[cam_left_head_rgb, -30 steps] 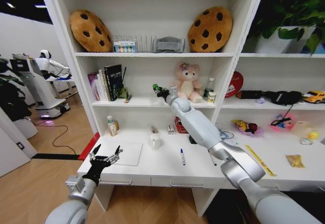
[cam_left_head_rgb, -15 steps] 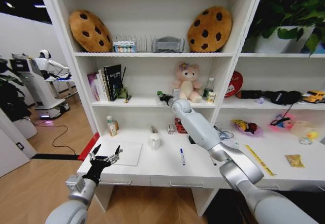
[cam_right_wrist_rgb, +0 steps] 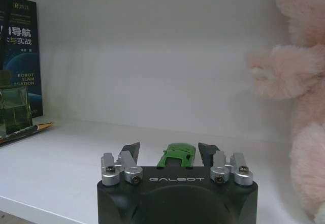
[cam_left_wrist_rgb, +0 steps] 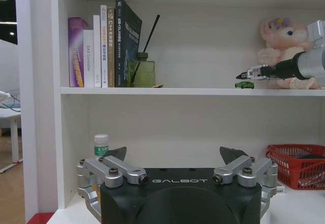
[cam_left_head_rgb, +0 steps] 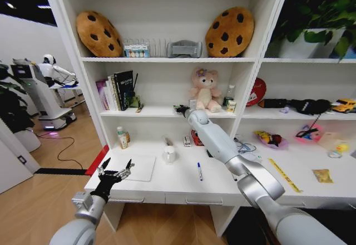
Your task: Organize the objects on the table.
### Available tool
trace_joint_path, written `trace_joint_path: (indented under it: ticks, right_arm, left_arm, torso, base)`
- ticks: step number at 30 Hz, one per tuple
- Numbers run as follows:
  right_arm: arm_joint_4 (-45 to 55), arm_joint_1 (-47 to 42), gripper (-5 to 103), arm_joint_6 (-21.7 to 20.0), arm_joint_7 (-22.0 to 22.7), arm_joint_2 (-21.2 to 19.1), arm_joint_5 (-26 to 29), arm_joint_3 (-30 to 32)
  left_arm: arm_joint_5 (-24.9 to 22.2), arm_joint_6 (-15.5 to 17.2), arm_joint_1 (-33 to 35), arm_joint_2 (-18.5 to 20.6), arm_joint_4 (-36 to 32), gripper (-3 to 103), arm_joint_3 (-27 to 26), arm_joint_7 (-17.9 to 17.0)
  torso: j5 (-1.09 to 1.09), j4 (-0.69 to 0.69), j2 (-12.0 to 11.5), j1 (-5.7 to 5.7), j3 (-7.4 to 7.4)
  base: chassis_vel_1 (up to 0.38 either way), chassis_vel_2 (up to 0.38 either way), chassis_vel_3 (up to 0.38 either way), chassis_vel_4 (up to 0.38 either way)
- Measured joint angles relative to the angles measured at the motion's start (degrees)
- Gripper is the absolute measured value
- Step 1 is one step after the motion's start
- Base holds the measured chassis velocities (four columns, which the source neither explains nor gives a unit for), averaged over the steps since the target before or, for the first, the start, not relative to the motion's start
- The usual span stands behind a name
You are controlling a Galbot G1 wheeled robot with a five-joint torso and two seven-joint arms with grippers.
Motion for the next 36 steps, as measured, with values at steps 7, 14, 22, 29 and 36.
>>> trace_joint_path:
  ticks: [7,14,22,29,36]
  right_arm:
    - [7.0,-1.3,88,-0.6,1.4,-1.9,-0.8,0.2]
    - [37.8,-12.0,100,-8.3,21.4,-14.0,10.1,-1.0]
    - [58.1,-29.7,100,-9.6,25.1,-26.7,14.0,6.4]
    - [61.2,-47.6,100,-7.0,24.3,-29.1,13.9,16.4]
    - [53.2,-61.7,100,-0.9,16.1,-24.9,8.2,25.9]
  left_arm:
    - [0.0,0.0,0.0,0.0,0.0,100,0.0,0.0]
    - [0.0,0.0,0.0,0.0,0.0,100,0.0,0.0]
    - [0.0,0.0,0.0,0.0,0.0,100,0.0,0.0]
    - [0.0,0.0,0.0,0.0,0.0,100,0.0,0.0]
    - [0.0,0.0,0.0,0.0,0.0,100,0.0,0.0]
  torso:
    - [0.0,0.01,0.0,0.01,0.0]
    - [0.0,0.01,0.0,0.0,-0.01]
    - [0.02,-0.02,0.0,-0.01,-0.01]
    - [0.04,-0.01,0.0,-0.01,0.0]
    - [0.01,-0.01,0.0,-0.01,0.0]
  base:
    - [0.0,0.0,0.0,0.0]
    - [0.0,0.0,0.0,0.0]
    - [0.0,0.0,0.0,0.0]
    - [0.0,0.0,0.0,0.0]
    - [0.0,0.0,0.0,0.0]
